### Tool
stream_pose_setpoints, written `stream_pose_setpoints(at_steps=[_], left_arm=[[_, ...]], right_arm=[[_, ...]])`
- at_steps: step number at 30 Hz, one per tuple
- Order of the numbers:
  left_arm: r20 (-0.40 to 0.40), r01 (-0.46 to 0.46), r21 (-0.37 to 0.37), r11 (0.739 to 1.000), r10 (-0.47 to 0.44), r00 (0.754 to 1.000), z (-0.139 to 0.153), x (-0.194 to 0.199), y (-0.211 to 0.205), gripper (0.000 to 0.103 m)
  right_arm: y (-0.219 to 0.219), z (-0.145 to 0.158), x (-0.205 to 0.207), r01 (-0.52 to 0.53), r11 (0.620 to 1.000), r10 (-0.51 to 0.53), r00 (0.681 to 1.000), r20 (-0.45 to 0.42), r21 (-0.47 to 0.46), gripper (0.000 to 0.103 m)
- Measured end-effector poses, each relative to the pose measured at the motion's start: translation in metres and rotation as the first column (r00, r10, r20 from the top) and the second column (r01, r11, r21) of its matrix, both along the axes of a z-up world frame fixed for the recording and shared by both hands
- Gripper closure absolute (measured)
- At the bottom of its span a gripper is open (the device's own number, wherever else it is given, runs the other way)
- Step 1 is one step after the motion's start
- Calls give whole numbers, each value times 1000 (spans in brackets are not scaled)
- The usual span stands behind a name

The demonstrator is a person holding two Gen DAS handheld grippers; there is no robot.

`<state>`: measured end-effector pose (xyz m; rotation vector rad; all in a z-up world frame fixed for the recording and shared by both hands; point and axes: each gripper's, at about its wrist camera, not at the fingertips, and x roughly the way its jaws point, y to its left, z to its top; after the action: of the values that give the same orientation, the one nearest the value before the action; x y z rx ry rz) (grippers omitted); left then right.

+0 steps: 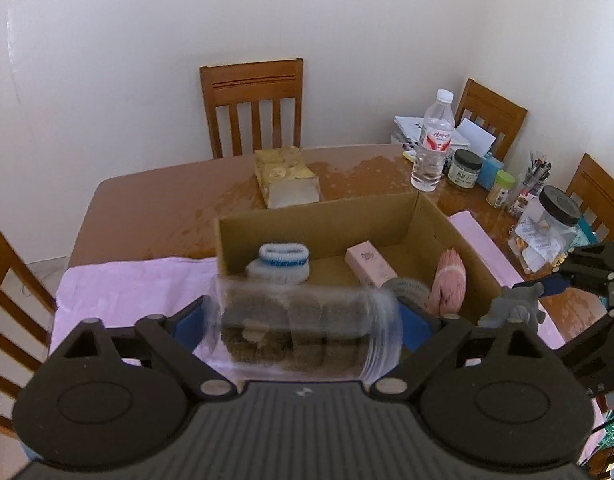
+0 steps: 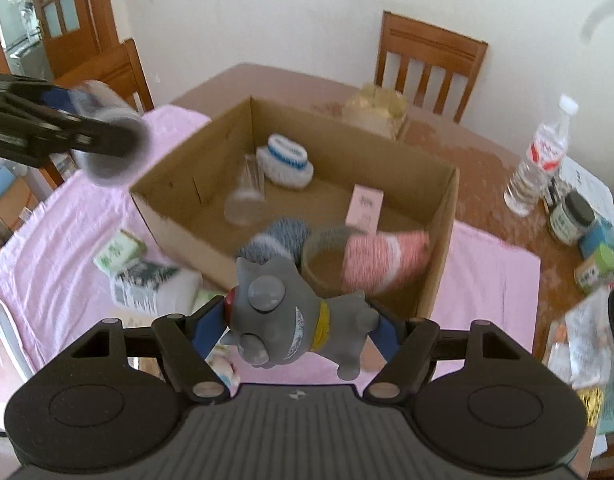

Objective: Organize objects
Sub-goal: 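Carry cookie jar and toy dog into cardboard box and open both tools, then withdraw both tools from cardboard box back over the table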

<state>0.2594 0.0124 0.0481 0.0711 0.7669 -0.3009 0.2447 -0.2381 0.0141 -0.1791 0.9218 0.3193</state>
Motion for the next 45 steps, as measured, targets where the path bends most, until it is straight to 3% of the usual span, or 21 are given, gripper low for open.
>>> stream_pose_setpoints(at_steps=[6, 16, 28, 31, 33, 45], left_arm=[[-5, -28, 5, 1000, 28, 1000, -10, 4, -1, 1], [-50, -124, -21, 992, 123, 991, -24, -12, 33, 1], [-34, -194, 57, 979, 196, 980, -37, -38, 53, 1], [-50, -215, 55, 975, 218, 975, -42, -42, 58, 1], [-57, -225, 58, 973, 228, 972, -44, -44, 60, 1], [-87, -239, 38, 970, 241, 967, -55, -59, 62, 1]], right_arm=[[5, 11, 18, -29, 1000, 29, 999, 39, -12, 24], [12, 10, 56, -58, 998, 58, 997, 48, -14, 24], [38, -4, 111, -118, 992, 120, 992, 32, -48, 24], [41, -7, 122, -107, 993, 108, 993, 39, -45, 12], [39, -5, 122, -96, 995, 97, 994, 51, -30, 0], [38, -2, 89, -99, 995, 100, 993, 60, -25, 0]])
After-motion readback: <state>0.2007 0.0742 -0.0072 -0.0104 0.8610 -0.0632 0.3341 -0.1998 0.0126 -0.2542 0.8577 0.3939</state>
